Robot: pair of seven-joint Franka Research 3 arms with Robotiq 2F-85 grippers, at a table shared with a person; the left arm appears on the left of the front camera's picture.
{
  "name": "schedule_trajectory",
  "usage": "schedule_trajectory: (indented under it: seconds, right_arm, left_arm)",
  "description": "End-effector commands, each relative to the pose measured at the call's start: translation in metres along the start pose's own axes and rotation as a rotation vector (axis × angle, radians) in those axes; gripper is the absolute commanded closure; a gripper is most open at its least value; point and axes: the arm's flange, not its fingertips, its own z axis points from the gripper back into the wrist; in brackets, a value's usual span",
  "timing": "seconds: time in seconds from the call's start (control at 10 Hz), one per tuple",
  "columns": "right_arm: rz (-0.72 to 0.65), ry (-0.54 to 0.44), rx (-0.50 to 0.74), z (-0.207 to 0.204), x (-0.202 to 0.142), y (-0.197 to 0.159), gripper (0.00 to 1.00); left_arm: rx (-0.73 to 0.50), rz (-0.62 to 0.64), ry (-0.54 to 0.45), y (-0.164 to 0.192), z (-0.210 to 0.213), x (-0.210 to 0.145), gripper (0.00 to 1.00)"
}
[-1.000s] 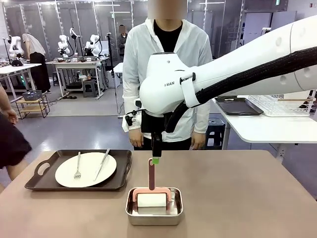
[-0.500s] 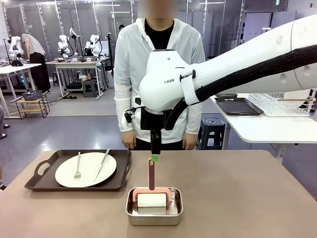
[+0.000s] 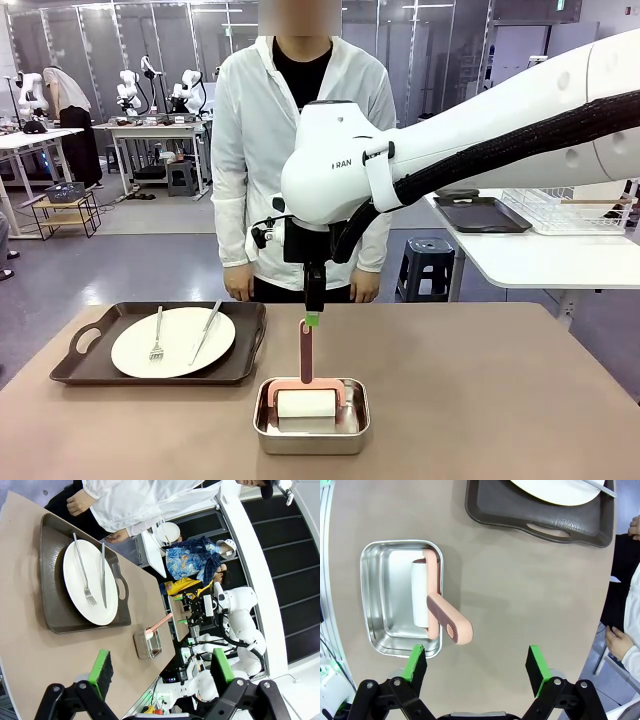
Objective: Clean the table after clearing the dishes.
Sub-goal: When the right (or left) Handle tray is removed, use the right hand (or left hand) to clean the right (or left) side of the table with the Lint Roller.
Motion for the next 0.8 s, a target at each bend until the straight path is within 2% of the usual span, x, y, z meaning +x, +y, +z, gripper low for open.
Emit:
schedule_trajectory:
  seconds: [0.0, 0.1, 0.4, 0.5, 0.7]
  right_arm:
    - [0.009, -0.009, 0.009, 0.0, -0.001, 0.002, 0.0]
    - [0.0, 0.0, 0.0, 0.0, 0.0, 0.0, 0.0]
    - [-0.227, -0.295, 0.184, 0.056, -0.034, -0.025, 0.0]
    - [-0.328, -0.418, 0.285, 0.064, -0.061, -0.035, 0.0]
    - [-0.569, -0.541, 0.582, 0.066, -0.137, -0.058, 0.0]
  left_arm:
    - [-0.007, -0.005, -0.001, -0.002, 0.003, 0.0, 0.0]
    - [-0.007, -0.005, -0.001, -0.002, 0.003, 0.0, 0.0]
    - [-0.007, -0.005, -0.001, -0.002, 0.003, 0.0, 0.0]
    - [-0.007, -0.005, -0.001, -0.002, 0.003, 0.0, 0.0]
    - [-0.007, -0.005, -0.001, -0.002, 0.003, 0.0, 0.0]
